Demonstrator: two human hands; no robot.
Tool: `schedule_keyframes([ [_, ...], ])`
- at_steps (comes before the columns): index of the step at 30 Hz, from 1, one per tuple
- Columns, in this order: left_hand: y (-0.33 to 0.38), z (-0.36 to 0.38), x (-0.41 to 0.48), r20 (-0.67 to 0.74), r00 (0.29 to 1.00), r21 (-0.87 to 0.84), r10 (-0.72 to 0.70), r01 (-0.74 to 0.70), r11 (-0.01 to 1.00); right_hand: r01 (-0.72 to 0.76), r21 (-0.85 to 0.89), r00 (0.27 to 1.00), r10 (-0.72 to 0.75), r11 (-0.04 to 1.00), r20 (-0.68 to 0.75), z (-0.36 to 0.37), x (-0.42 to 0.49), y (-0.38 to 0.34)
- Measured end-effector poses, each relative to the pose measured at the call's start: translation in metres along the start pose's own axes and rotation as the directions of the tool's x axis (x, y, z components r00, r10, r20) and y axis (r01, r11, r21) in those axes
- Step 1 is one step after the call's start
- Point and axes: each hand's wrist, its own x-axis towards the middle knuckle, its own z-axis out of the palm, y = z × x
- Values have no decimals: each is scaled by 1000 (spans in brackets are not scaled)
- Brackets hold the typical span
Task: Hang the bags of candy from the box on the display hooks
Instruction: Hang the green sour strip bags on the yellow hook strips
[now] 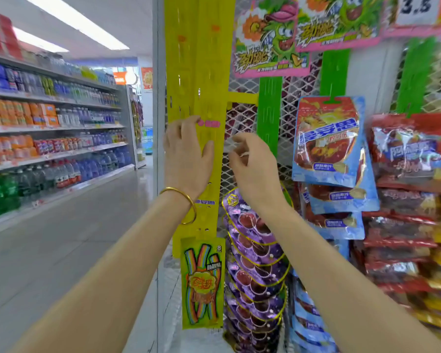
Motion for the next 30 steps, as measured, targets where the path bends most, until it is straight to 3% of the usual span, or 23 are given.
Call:
schedule_keyframes([
  [6, 21, 2, 57, -39, 998, 4, -57, 57, 998, 17, -84, 995, -24, 996, -92, -19, 58, -16],
  [13, 14, 16, 73, -8, 983, -38, -182, 182, 983, -111, -392, 983, 44, 913, -176, -37, 75, -12],
  [30, 14, 18, 83, -1, 961, -108, -276, 275, 955, -145, -513, 976, 37, 846, -216, -27, 91, 1],
])
